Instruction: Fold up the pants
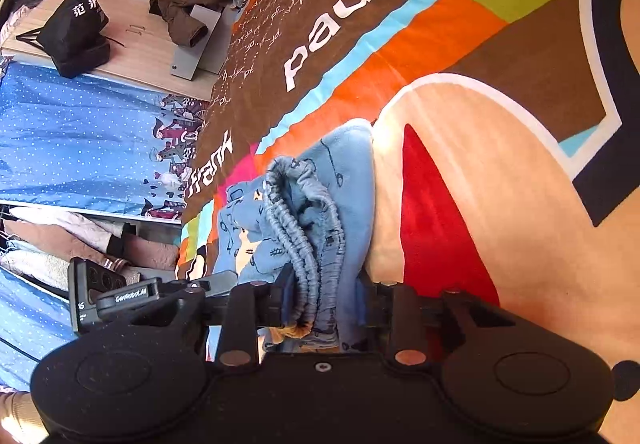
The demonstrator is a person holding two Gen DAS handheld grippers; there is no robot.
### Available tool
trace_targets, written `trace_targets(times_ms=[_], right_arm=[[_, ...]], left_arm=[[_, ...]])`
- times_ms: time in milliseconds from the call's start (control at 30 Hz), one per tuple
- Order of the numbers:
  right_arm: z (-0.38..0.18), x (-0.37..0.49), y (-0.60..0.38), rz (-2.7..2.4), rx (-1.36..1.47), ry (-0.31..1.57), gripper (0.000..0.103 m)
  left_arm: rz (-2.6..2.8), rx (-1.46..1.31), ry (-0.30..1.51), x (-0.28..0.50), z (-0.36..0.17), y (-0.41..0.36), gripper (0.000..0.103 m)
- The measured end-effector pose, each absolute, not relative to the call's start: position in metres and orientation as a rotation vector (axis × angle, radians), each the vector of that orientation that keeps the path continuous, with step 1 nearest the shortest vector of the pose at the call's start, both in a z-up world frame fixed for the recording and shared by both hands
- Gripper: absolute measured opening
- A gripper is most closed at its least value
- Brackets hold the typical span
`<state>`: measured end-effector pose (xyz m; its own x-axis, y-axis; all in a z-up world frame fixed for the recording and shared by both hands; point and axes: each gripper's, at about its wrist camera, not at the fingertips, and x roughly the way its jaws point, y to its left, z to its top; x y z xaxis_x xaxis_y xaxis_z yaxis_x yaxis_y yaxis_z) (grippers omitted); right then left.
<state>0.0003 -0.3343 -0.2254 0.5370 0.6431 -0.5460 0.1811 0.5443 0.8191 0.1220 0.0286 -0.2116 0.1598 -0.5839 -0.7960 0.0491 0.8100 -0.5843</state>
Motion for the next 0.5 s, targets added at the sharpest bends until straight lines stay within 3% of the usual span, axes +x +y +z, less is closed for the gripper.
trace_targets(times_ms=[100, 133, 200, 233, 367, 500], right_arm=[[-0.229, 0.002, -0.337, 0.334, 1.005, 1.011, 0.031], [-0.23, 0.003, -0.337, 0.336, 1.013, 1.015, 0.032], [-0.231, 0.005, -0.336, 0.336, 1.021, 1.019, 0.033], [-0.231, 0.005, -0.337, 0.337, 1.023, 1.019, 0.033], [-0.23, 0.005, -0.337, 0.34, 1.014, 1.016, 0.033], [-0.227, 0.003, -0.337, 0.35, 1.017, 1.006, 0.032]], left_arm=[[-0.51, -0.47, 1.368, 0.129, -0.212, 0.019, 0.07], [-0.533, -0.448, 1.373, 0.13, -0.21, 0.011, 0.084], [-0.55, -0.353, 1.362, 0.127, -0.206, -0.007, 0.088], [-0.555, -0.287, 1.331, 0.121, -0.202, -0.016, 0.084], [-0.527, -0.252, 1.286, 0.113, -0.194, -0.011, 0.032], [-0.524, -0.331, 1.286, 0.111, -0.19, 0.005, 0.029]])
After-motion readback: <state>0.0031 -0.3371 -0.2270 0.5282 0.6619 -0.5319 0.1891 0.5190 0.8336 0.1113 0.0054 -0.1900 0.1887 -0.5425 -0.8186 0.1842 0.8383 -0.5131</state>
